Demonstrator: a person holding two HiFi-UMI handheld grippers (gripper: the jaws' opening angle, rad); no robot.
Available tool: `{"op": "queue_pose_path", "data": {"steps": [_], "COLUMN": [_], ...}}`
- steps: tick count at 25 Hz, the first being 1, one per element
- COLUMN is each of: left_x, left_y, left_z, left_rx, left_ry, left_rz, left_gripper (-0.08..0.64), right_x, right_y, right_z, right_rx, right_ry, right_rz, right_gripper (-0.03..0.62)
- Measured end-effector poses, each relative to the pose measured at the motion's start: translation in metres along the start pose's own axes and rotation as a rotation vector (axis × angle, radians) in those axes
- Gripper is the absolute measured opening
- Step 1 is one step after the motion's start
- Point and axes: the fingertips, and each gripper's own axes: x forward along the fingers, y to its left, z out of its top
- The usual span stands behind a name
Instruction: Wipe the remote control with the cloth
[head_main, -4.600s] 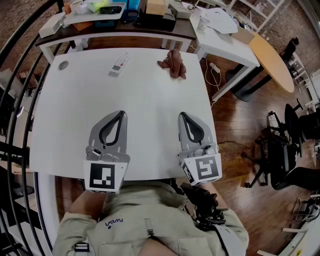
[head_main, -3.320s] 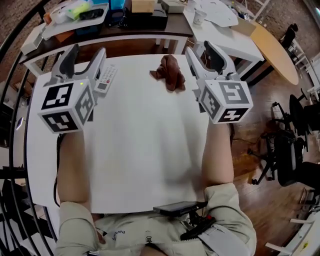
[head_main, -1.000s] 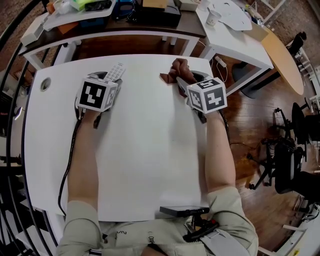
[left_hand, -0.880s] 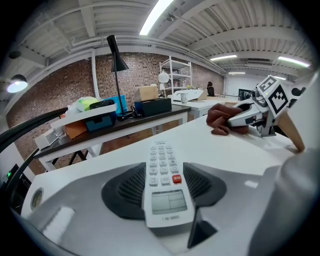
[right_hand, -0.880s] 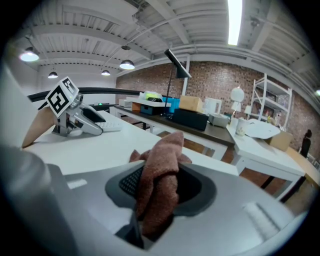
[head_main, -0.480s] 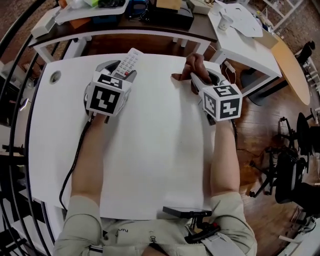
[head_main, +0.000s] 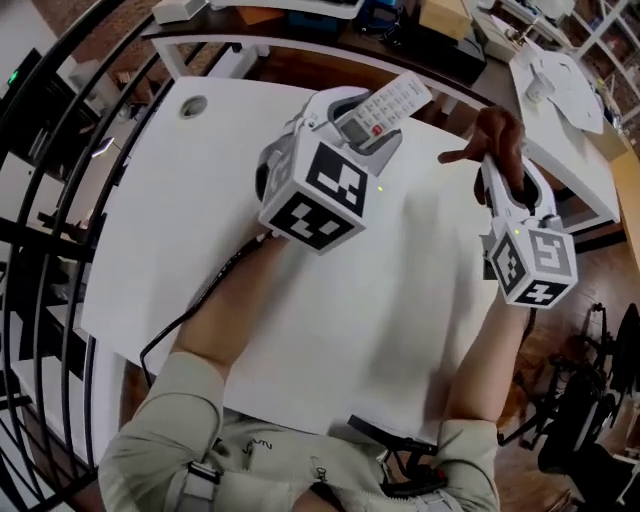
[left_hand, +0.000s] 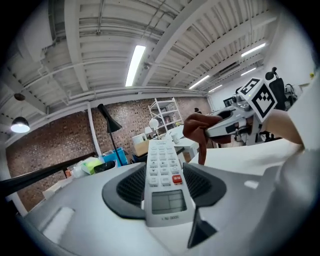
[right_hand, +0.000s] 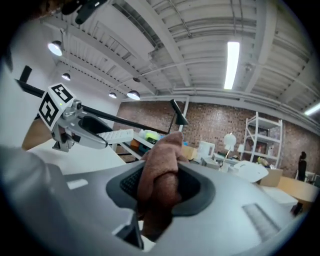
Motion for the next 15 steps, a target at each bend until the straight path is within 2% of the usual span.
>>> {"op": "queue_pose_path", "data": {"steps": [8, 15], "left_x": [-0.018, -0.016], "left_y": [-0.012, -0.027], "left_z": [0.029, 0.037], "left_rx": [0.062, 0.107], "left_ry": [-0.088, -0.116], "left_rz": [0.006, -0.020], "left_gripper": [0.244, 0.244], "right_x": [-0.014, -0.021], "right_y": [0.013, 0.010], "right_z": [0.045, 0.057], "right_rx": [-0.062, -0.102], "right_ry": [-0.131, -0.189], "right_rz": [-0.012, -0.051], "right_gripper": [0.126, 0.126]}}
